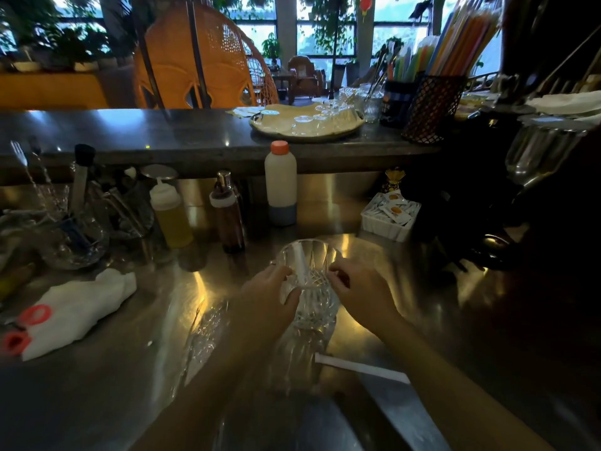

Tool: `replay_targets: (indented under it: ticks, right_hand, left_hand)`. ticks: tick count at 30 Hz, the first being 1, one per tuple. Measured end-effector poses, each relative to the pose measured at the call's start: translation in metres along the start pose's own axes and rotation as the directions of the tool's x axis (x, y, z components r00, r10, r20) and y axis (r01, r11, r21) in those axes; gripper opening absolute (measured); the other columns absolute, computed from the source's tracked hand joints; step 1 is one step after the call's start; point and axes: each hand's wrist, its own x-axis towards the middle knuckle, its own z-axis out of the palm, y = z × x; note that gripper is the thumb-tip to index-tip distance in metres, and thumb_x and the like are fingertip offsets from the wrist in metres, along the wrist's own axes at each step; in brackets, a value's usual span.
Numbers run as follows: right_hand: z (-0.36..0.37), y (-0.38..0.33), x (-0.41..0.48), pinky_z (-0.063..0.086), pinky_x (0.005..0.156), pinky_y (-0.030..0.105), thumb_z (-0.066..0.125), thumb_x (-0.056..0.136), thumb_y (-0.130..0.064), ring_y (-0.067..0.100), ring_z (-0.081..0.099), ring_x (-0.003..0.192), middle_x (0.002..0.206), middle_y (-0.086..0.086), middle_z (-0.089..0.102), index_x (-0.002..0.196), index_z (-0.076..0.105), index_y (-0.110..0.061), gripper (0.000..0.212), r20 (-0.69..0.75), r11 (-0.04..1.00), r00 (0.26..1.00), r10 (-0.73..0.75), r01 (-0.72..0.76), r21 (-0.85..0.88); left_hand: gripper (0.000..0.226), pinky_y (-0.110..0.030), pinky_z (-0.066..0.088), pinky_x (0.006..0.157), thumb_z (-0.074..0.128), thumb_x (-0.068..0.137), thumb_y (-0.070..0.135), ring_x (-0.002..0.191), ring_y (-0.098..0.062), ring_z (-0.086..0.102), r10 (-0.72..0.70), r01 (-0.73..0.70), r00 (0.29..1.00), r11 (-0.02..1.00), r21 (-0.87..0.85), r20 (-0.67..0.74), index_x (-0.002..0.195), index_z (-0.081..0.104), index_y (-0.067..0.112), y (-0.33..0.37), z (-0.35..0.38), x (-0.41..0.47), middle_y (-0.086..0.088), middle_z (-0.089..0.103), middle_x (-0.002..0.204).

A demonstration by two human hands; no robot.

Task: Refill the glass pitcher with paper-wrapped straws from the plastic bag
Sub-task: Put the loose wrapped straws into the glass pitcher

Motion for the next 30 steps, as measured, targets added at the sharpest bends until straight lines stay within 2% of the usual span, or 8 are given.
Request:
replay_targets:
  ticks: [3, 6, 8, 13, 18, 22, 26, 30]
  right_hand:
    - [0.006, 0.013, -0.029, 0.050, 0.063, 0.034, 0.053, 0.089, -0.027, 0.016, 0.060, 0.068, 0.080, 0.001, 0.067, 0.095, 0.061, -0.019, 0.013, -0.038, 1.000, 0.999, 0.003, -0.003, 0.003]
    - [0.020, 0.031, -0.056, 0.045, 0.063, 0.029, 0.059, 0.086, -0.023, 0.018, 0.062, 0.073, 0.085, 0.002, 0.068, 0.100, 0.063, -0.016, 0.016, -0.030, 0.999, 0.999, 0.032, -0.033, -0.019]
    - [0.029, 0.043, -0.071, 0.044, 0.070, 0.029, 0.061, 0.085, -0.021, 0.022, 0.063, 0.083, 0.094, 0.004, 0.070, 0.105, 0.064, -0.013, 0.021, 0.031, 0.998, 0.999, 0.018, -0.017, -0.056]
    - [0.043, 0.063, -0.094, 0.041, 0.087, 0.036, 0.053, 0.088, -0.026, 0.024, 0.054, 0.103, 0.116, 0.005, 0.062, 0.118, 0.055, -0.016, 0.032, 0.247, 0.969, 0.969, 0.012, 0.049, -0.240]
    - [0.039, 0.059, -0.098, 0.036, 0.078, 0.030, 0.046, 0.086, -0.017, 0.023, 0.055, 0.096, 0.104, 0.004, 0.062, 0.104, 0.057, -0.016, 0.020, 0.351, 0.949, 0.936, 0.041, 0.073, -0.305]
    - [0.034, 0.054, -0.090, 0.031, 0.070, 0.029, 0.049, 0.082, -0.016, 0.027, 0.058, 0.090, 0.101, 0.009, 0.064, 0.095, 0.052, -0.013, 0.015, 0.427, 0.923, 0.898, 0.109, 0.068, -0.378]
    - [0.028, 0.051, -0.086, 0.040, 0.071, 0.031, 0.049, 0.085, -0.028, 0.028, 0.059, 0.093, 0.105, 0.010, 0.063, 0.098, 0.051, -0.011, 0.022, 0.464, 0.891, 0.865, 0.191, 0.046, -0.452]
    - [0.005, 0.034, -0.067, 0.043, 0.067, 0.036, 0.055, 0.083, -0.034, 0.024, 0.055, 0.079, 0.090, 0.009, 0.058, 0.084, 0.049, -0.013, 0.022, 0.557, 0.938, 0.794, 0.245, -0.051, -0.342]
  left_hand:
    - [0.035, -0.025, 0.039, 0.076, 0.062, 0.084, 0.027, 0.098, -0.019, 0.057, -0.025, 0.025, 1.000, 1.000, -0.004, -0.011, 0.117, 0.056, 0.017, -0.009, 0.006, -0.032, -0.004, 0.060, 0.116]
    - [0.035, -0.031, 0.044, 0.079, 0.059, 0.083, 0.024, 0.100, -0.028, 0.059, -0.043, 0.042, 0.999, 0.999, 0.010, 0.020, 0.114, 0.056, 0.008, -0.020, 0.018, -0.057, -0.013, 0.060, 0.116]
    - [0.040, -0.030, 0.043, 0.082, 0.049, 0.081, 0.029, 0.100, -0.030, 0.061, -0.052, 0.046, 0.996, 0.996, 0.078, 0.077, 0.112, 0.058, 0.006, -0.027, 0.027, -0.071, -0.014, 0.063, 0.114]
    - [0.051, -0.040, 0.040, 0.103, 0.055, 0.084, 0.039, 0.121, -0.030, 0.051, -0.136, 0.109, 0.977, 0.981, 0.161, 0.165, 0.123, 0.054, 0.006, -0.049, 0.051, -0.098, -0.014, 0.056, 0.131]
    - [0.071, -0.048, 0.034, 0.107, 0.027, 0.080, 0.057, 0.127, -0.033, 0.046, -0.199, 0.132, 0.957, 0.946, 0.295, 0.211, 0.129, 0.051, 0.012, -0.058, 0.065, -0.113, -0.013, 0.052, 0.137]
    - [0.065, -0.052, 0.042, 0.100, 0.032, 0.081, 0.052, 0.119, -0.036, 0.055, -0.214, 0.137, 0.950, 0.940, 0.313, 0.227, 0.125, 0.056, 0.011, -0.061, 0.069, -0.112, -0.015, 0.059, 0.130]
    - [0.066, -0.050, 0.040, 0.101, 0.030, 0.082, 0.054, 0.120, -0.034, 0.054, -0.220, 0.136, 0.945, 0.938, 0.320, 0.242, 0.126, 0.055, 0.011, -0.065, 0.072, -0.111, -0.014, 0.058, 0.131]
    - [0.064, -0.048, 0.040, 0.102, 0.032, 0.082, 0.053, 0.121, -0.033, 0.054, -0.218, 0.129, 0.942, 0.936, 0.327, 0.255, 0.126, 0.054, 0.013, -0.068, 0.073, -0.112, -0.013, 0.057, 0.132]
